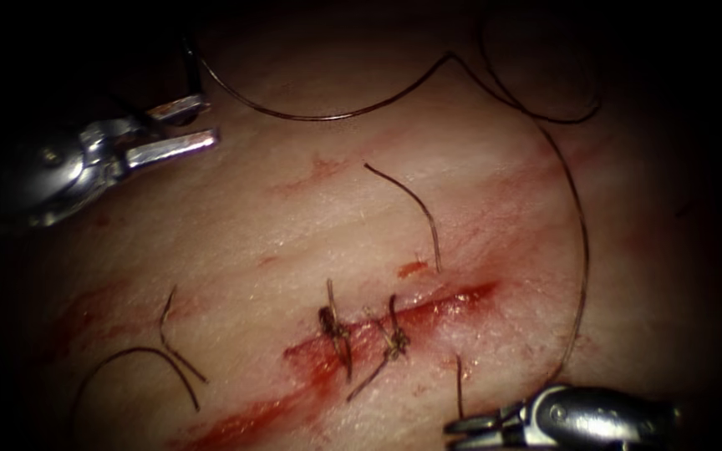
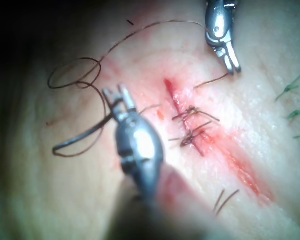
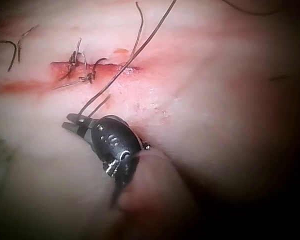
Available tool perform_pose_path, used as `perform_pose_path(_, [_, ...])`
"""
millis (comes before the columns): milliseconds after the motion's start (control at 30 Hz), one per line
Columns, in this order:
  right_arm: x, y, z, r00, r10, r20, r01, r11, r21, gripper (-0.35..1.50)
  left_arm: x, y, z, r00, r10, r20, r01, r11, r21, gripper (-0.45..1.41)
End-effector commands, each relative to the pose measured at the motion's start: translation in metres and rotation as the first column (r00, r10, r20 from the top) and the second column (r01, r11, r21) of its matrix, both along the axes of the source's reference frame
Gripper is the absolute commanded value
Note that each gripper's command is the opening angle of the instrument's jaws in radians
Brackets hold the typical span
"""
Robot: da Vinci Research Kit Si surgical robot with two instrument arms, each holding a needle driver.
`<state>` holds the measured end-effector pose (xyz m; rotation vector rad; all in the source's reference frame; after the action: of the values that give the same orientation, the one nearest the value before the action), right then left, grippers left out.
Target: Wound Closure
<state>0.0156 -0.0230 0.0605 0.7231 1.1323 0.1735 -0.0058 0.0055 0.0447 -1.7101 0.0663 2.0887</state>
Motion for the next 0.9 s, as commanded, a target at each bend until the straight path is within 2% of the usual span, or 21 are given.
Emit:
perform_pose_path(33, [0.0011, -0.0009, -0.0001, 1.000, -0.001, -0.007, 0.001, 1.000, 0.000, -0.35, -0.0005, -0.0002, 0.0006, 1.000, 0.001, 0.001, -0.001, 1.000, 0.001, -0.45])
perform_pose_path(233, [0.0009, 0.0000, 0.0007, 0.999, 0.038, 0.030, -0.037, 0.999, -0.025, -0.35, -0.0005, -0.0002, 0.0006, 1.000, 0.001, 0.001, -0.001, 1.000, 0.001, -0.45])
perform_pose_path(367, [0.0011, 0.0010, 0.0015, 0.997, 0.063, 0.036, -0.059, 0.992, -0.112, -0.35, -0.0005, -0.0002, 0.0006, 1.000, 0.000, 0.001, 0.000, 1.000, 0.001, -0.45])
perform_pose_path(633, [0.0018, 0.0026, 0.0032, 0.998, 0.046, 0.048, -0.030, 0.957, -0.289, -0.35, -0.0005, -0.0002, 0.0006, 1.000, 0.000, 0.001, 0.000, 1.000, 0.001, -0.45])
perform_pose_path(733, [0.0016, 0.0031, 0.0034, 0.997, 0.029, 0.078, 0.000, 0.938, -0.346, -0.35, -0.0005, -0.0002, 0.0006, 1.000, 0.001, 0.001, -0.001, 1.000, 0.001, -0.45])
perform_pose_path(900, [0.0011, 0.0034, 0.0029, 0.996, 0.027, 0.083, 0.006, 0.930, -0.368, -0.35, -0.0005, -0.0002, 0.0006, 1.000, 0.001, 0.001, -0.001, 1.000, 0.001, -0.45])
